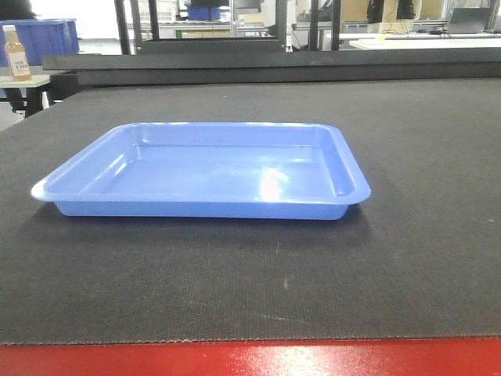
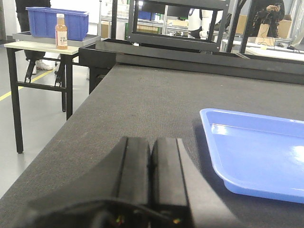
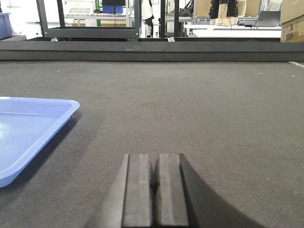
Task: Grab blue tray and place on right shelf
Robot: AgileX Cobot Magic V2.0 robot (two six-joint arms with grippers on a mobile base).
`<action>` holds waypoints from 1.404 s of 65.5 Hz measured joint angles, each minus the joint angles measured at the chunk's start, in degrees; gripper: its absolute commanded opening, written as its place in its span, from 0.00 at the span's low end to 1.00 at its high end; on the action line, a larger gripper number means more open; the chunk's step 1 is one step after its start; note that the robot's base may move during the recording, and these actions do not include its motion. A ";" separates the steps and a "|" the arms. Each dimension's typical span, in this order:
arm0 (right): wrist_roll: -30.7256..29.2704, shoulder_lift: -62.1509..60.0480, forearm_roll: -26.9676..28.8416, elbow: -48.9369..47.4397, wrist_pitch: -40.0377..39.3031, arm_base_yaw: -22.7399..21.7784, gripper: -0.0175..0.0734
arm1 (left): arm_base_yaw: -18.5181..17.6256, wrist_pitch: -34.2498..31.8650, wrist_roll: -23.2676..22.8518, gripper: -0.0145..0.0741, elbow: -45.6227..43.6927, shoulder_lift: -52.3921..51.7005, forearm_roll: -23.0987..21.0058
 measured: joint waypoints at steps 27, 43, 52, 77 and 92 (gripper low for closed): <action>0.00 0.00 0.00 0.00 0.00 0.00 0.25 | 0.00 0.00 0.00 0.11 0.00 0.00 0.00; 0.00 0.00 0.00 0.00 0.00 0.00 0.25 | 0.00 0.00 0.00 0.11 0.00 0.00 0.00; 0.00 0.00 0.00 0.00 0.00 0.00 0.25 | 0.00 -0.39 0.00 0.11 0.00 0.00 0.00; 0.00 0.00 0.20 -8.48 -1.31 0.00 0.25 | 0.00 0.63 0.00 0.11 -6.49 0.00 -0.20; 0.00 8.16 0.20 -26.40 8.30 0.00 0.39 | 0.00 22.91 0.00 0.25 -31.57 7.31 5.84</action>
